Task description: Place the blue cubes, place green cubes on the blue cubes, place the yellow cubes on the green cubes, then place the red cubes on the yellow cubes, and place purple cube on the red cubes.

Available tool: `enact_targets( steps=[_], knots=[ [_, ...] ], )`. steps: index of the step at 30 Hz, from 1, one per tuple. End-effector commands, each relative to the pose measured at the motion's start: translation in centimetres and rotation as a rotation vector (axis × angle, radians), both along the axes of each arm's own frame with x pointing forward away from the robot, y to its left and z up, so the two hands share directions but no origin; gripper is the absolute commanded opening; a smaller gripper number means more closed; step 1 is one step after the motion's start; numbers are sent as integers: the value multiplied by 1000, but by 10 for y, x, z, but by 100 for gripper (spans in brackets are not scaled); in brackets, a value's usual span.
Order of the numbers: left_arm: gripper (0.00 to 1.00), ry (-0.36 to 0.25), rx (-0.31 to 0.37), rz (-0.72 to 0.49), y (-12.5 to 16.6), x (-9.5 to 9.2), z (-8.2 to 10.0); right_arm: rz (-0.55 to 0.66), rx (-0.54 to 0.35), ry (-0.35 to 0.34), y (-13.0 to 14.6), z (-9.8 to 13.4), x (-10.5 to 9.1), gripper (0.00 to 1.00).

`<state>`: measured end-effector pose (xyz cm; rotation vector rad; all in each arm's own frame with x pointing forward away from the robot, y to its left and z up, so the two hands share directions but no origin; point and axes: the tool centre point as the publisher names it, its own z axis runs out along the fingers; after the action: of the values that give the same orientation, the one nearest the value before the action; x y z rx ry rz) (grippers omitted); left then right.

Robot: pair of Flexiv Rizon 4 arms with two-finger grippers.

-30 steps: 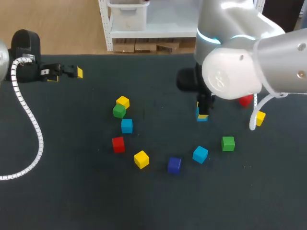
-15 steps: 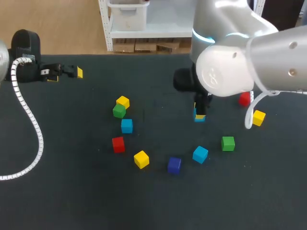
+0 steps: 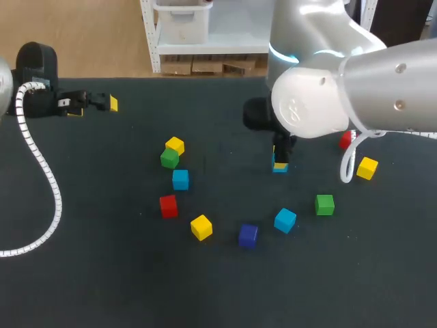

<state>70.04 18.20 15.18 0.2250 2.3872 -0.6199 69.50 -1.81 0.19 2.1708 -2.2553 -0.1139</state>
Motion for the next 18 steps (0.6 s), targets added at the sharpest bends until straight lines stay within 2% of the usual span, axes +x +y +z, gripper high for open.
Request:
enact_targets(
  steps=[1,6,7,8,9,18],
  knots=[
    [100,-7,-10,-7,2,0,-2,-4,-9,6,2,-4,4,0],
    [100,-7,-10,-7,2,0,-2,-12,-18,16,1,-5,4,2],
    [100,-7,-10,-7,2,0,-2,-14,-20,17,1,-5,4,18],
    [100,-7,-10,-7,2,0,-2,-14,-21,17,0,-6,4,44],
    [100,-7,-10,-7,2,0,-2,-17,-23,18,0,-6,4,100],
    [100,-7,-10,-7,2,0,-2,-89,10,4,-3,6,13,100]
  ],
)
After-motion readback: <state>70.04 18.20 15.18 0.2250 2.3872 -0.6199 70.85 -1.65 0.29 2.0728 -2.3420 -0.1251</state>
